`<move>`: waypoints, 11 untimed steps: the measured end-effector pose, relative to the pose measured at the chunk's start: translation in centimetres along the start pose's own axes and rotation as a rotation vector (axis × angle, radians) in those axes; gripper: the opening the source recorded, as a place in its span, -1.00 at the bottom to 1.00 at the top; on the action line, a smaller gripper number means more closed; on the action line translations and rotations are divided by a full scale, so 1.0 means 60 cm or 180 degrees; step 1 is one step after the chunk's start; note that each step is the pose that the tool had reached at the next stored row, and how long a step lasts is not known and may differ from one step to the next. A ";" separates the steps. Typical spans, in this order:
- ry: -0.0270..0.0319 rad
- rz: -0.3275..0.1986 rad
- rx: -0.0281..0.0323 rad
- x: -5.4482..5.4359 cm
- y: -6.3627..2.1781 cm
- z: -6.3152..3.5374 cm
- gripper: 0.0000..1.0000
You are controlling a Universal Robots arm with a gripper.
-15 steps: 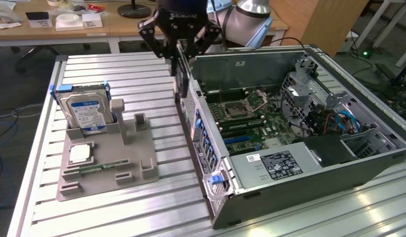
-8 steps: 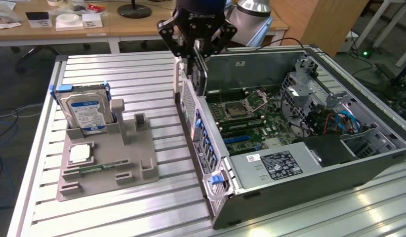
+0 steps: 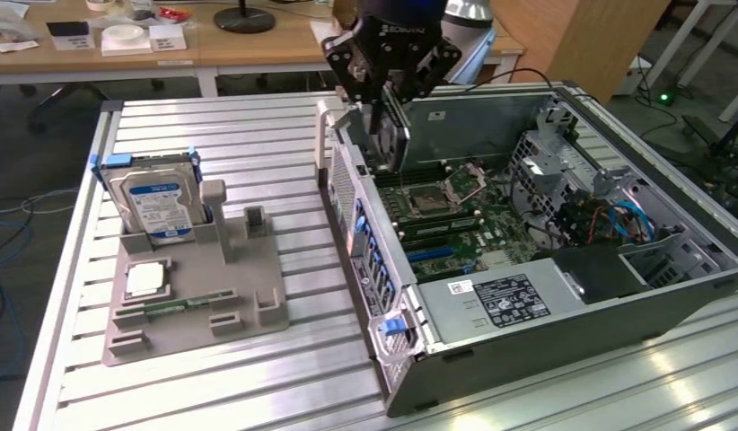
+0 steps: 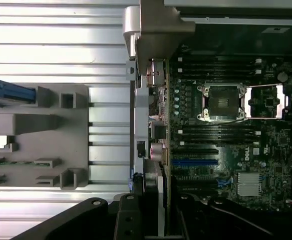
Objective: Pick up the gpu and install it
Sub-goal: 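Pick up the gpu and move the gpu toward the slot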
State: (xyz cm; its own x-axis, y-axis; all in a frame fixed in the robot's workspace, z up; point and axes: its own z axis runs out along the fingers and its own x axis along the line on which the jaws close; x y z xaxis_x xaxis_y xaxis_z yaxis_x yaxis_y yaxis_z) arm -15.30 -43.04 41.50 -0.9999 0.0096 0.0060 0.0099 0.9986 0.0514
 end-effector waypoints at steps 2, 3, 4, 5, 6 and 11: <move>0.0000 0.0000 0.0000 -0.014 0.000 0.000 -0.44; 0.0000 0.0000 0.0000 -0.021 0.000 0.000 -0.44; 0.0000 0.0000 0.0000 -0.028 0.000 0.000 -0.44; 0.0000 0.0000 0.0000 -0.034 0.000 0.000 -0.44; 0.0000 0.0000 0.0000 -0.040 0.000 0.000 -0.44; 0.0000 0.0000 0.0000 -0.072 0.001 0.000 -0.44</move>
State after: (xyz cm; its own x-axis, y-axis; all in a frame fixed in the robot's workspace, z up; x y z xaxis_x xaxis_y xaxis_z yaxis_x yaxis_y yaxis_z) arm -11.00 -43.04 41.46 -0.9999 0.0096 0.0059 0.0099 0.9986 0.0513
